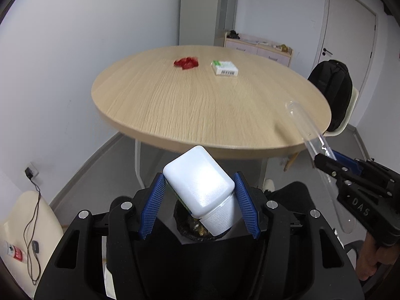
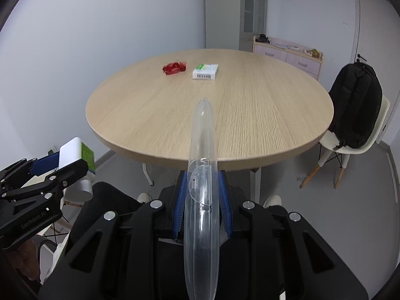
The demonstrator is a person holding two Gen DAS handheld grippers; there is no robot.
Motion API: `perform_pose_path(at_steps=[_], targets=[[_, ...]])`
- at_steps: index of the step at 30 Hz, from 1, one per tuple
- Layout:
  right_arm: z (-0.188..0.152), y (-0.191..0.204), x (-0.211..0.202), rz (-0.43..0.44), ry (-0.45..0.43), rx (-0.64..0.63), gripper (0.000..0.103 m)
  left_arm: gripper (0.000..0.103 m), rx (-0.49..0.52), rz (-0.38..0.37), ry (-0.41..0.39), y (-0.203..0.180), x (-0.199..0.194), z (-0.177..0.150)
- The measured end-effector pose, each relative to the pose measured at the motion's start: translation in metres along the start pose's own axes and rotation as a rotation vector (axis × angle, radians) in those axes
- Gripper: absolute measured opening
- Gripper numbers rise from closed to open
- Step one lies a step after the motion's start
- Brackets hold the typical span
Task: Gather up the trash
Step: 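Lift the held tube and bottle off the table and pull back, then lower the held tube and bottle below the table over the bin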
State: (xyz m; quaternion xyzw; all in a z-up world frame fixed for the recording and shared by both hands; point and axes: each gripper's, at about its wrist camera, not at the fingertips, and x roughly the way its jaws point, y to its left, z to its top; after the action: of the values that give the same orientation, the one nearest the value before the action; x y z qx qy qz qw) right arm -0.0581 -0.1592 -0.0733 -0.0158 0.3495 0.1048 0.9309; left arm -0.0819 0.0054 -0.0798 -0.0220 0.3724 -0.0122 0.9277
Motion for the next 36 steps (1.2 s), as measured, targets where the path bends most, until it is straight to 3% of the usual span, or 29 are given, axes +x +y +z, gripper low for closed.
perform_pose_path(at_steps=[23,36], targets=[[-0.063,0.002,-0.029,0.024,0.051,-0.046,0.024,0.054,0.01,0.01,0.058,0.005,0.004,-0.04],[-0.091,-0.007,0.034,0.002,0.179,-0.012,0.024,0.054,-0.022,0.009,0.159,0.017,0.053,-0.057]])
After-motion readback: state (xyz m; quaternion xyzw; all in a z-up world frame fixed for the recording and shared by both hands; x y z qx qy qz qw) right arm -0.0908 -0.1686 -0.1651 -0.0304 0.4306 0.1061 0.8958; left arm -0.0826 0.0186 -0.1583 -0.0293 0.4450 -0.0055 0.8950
